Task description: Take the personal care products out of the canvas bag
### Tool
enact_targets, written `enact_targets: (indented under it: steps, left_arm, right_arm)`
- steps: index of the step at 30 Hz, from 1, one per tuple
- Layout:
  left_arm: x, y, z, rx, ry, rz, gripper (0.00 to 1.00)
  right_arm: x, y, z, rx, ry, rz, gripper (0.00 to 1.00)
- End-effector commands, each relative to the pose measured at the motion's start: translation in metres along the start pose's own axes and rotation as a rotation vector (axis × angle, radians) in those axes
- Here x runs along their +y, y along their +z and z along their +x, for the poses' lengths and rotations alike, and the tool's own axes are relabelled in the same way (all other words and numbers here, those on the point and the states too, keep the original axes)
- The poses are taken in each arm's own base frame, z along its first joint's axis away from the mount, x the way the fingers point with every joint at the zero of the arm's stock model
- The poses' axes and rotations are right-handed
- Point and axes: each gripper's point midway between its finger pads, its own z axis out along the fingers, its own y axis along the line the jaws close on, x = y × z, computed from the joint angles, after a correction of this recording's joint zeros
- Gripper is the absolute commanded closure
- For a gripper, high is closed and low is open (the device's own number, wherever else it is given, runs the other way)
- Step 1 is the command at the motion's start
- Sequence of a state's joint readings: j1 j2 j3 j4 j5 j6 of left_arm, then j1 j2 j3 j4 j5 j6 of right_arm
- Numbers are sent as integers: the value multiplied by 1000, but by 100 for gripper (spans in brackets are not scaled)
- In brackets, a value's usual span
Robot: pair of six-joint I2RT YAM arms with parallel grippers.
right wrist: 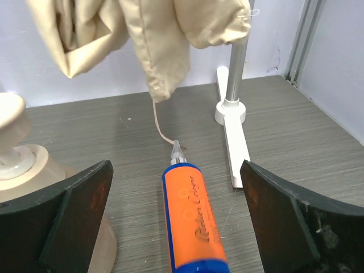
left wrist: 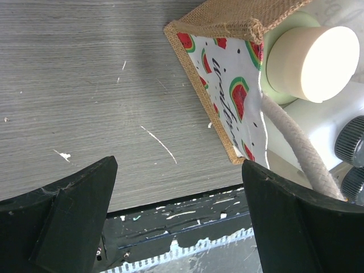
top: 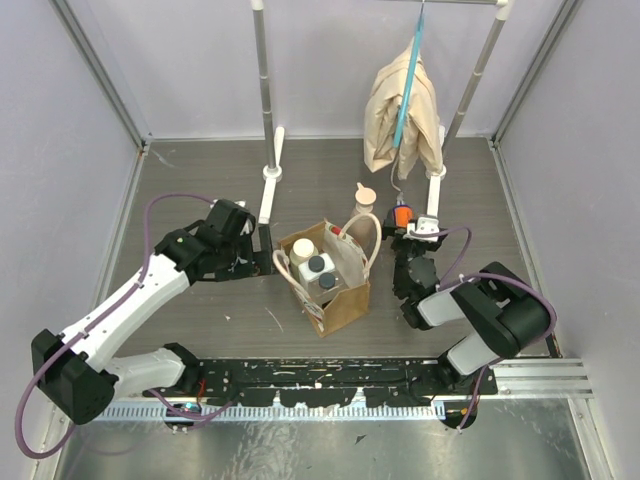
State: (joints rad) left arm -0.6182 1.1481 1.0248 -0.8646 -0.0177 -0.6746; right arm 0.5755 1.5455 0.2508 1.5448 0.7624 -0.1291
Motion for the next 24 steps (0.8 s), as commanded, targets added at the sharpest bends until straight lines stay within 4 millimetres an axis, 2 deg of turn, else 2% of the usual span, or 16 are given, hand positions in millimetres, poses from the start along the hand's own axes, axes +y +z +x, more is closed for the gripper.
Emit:
enact_targets:
  steps: [1, 5, 8, 9, 11, 13, 16, 19, 24]
  left_arm:
    - [-6, 3, -4, -10, 11, 16, 1]
    - [-8, 3, -3, -9, 17, 15, 1]
    - [-5, 2, -3, -14, 19, 6, 1]
    - [-5, 2, -2, -13, 19, 4, 1]
    - [-3, 1, -1, -13, 19, -1, 1]
    - [-1, 1, 0, -10, 17, -7, 1]
    - [0, 0, 2, -9, 12, -6, 1]
    - [1, 1, 3, -8, 10, -7, 1]
    - [1, -2, 4, -14, 4, -1, 1]
  right_arm:
    - [-2, -2, -37, -122, 44, -13, 0]
    - [-9, -5, -31, -103, 49, 19, 0]
    - [-10, 2, -29, -55, 55, 79, 4]
    - [-3, 9, -23, 12, 43, 77, 2]
    - [20, 32, -6, 274, 53, 12, 0]
    - [25, 39, 9, 471, 79, 1, 0]
    - [35, 48, 2, 549, 13, -24, 0]
    - [33, 54, 5, 683, -79, 8, 0]
    - [37, 59, 3, 748, -86, -2, 0]
